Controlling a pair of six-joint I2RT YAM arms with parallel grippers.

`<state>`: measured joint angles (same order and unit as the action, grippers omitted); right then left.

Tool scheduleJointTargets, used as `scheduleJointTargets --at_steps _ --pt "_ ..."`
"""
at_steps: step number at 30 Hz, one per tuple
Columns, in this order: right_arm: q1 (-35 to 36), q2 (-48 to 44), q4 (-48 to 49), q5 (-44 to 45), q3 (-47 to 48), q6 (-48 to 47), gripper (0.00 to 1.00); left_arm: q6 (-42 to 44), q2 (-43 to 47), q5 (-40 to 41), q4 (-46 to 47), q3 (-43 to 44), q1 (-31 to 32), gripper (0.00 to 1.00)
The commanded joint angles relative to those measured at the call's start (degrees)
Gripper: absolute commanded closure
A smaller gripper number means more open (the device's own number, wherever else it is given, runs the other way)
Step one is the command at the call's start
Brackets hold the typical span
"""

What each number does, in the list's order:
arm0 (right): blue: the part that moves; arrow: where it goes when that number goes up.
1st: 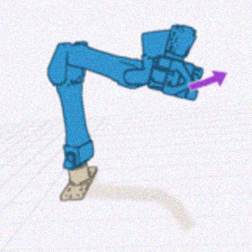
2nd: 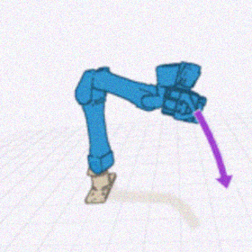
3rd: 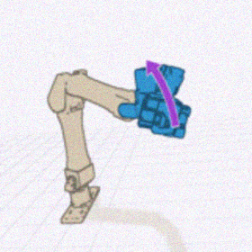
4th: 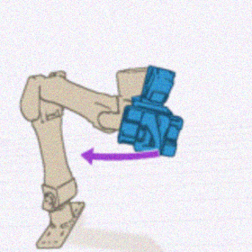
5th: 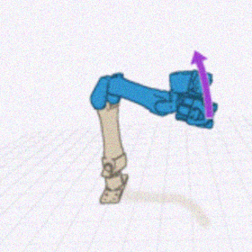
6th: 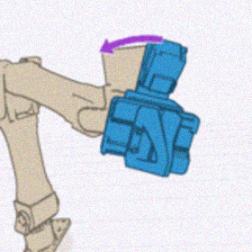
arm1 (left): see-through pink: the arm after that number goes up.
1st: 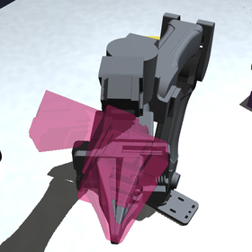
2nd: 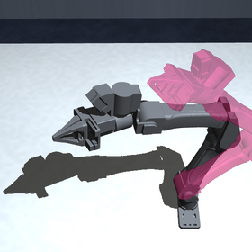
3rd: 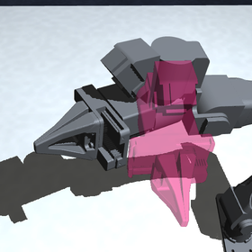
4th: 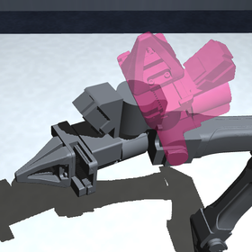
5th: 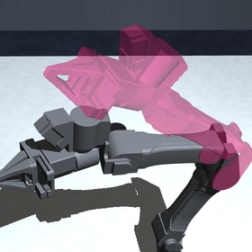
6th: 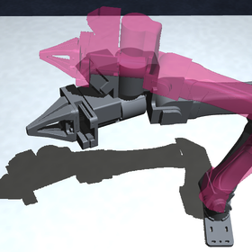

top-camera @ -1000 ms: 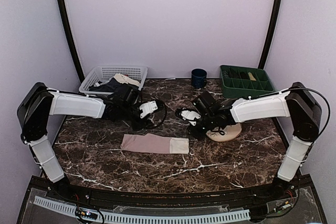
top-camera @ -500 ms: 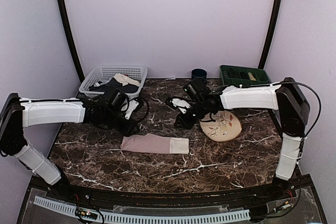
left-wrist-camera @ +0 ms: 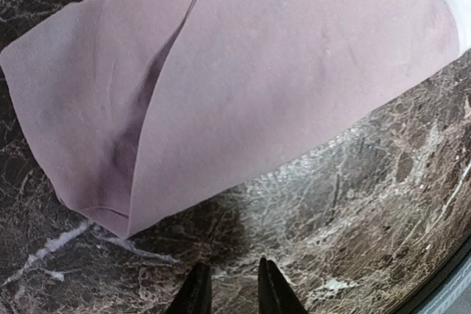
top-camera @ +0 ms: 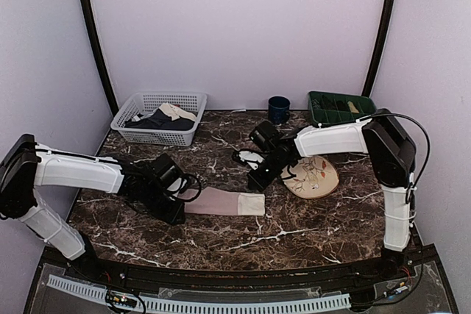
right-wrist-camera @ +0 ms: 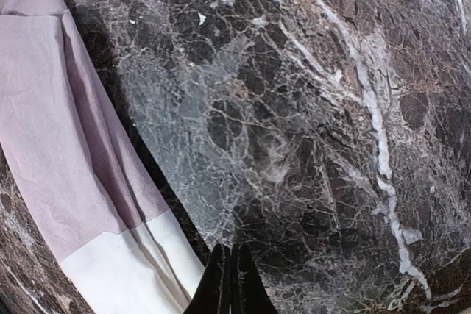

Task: Roll the underwear
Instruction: Rotate the underwear at the center of the board.

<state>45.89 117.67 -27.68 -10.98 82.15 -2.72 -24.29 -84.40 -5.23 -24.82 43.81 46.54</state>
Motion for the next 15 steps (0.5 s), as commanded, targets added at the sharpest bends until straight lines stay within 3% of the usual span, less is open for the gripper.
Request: scheduleJointTargets --at_steps 1,15 --pt "0.8 1.7 -0.9 1.7 -1.4 -0.8 0.99 0.1 -3.5 3.6 -1.2 2.3 0.2 0.75" --pt "4.4 -4.6 0.5 -2.0 -13.5 1.2 1.00 11.3 -13.5 6.2 1.8 10.6 -7.4 0.79"
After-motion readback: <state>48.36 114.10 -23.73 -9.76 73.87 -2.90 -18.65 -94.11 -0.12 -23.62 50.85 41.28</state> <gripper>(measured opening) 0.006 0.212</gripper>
